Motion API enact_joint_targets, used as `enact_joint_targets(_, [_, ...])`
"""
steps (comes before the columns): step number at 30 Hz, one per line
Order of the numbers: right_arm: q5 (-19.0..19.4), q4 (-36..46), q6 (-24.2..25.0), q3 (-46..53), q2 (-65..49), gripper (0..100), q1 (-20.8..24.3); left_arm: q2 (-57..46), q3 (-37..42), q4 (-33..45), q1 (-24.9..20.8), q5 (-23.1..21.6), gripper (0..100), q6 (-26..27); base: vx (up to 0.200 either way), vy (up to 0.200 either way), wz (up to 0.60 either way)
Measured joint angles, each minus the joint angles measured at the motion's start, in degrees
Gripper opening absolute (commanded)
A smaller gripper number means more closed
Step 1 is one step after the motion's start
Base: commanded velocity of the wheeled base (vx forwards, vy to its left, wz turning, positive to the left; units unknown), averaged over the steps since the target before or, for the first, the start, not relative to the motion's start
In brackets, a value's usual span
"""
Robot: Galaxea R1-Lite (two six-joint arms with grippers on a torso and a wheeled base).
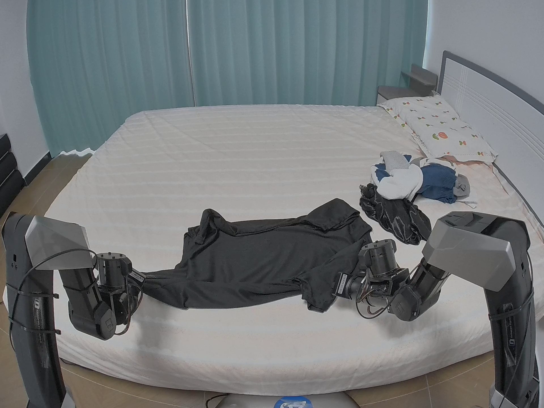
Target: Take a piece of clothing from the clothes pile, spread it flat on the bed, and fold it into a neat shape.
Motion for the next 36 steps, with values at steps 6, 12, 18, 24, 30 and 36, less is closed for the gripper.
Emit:
enact_joint_targets(6, [0.3, 0.38, -0.06, 5.9, -4.29, 0, -0.8, -0.26, 2.04, -0.46, -0.77, 0.02, 0, 2.79, 0.0, 0.0, 0.0])
enact_joint_targets(12, [0.55, 0.66, -0.52, 14.95, -12.46, 0, -1.83, -1.73, 6.56, -2.57, -2.56, 0.02, 0, 7.85, 0.0, 0.0, 0.0])
enact_joint_targets(18, [0.77, 3.85, -2.72, 23.21, -22.44, 0, -2.55, -4.74, 11.63, -3.23, -4.91, 0.07, 0, 13.32, 0.0, 0.0, 0.0])
enact_joint_targets(24, [2.68, 16.36, -5.6, 28.01, -32.26, 0, -3.45, -8.19, 17.05, -2.77, -9.07, 0.2, 0, 17.71, 0.0, 0.0, 0.0])
enact_joint_targets(30, [3.89, 23.15, -12.95, 31.49, -37.46, 0, -5.6, -11.64, 21.82, 3.56, -13.2, 0.57, 0, 22.38, 0.0, 0.0, 0.0])
enact_joint_targets(36, [3.91, 26.08, -16.73, 33.04, -37.96, 0, -7.28, -14.23, 23.2, 10.68, -14.47, 0.66, 0, 24.6, 0.0, 0.0, 0.0])
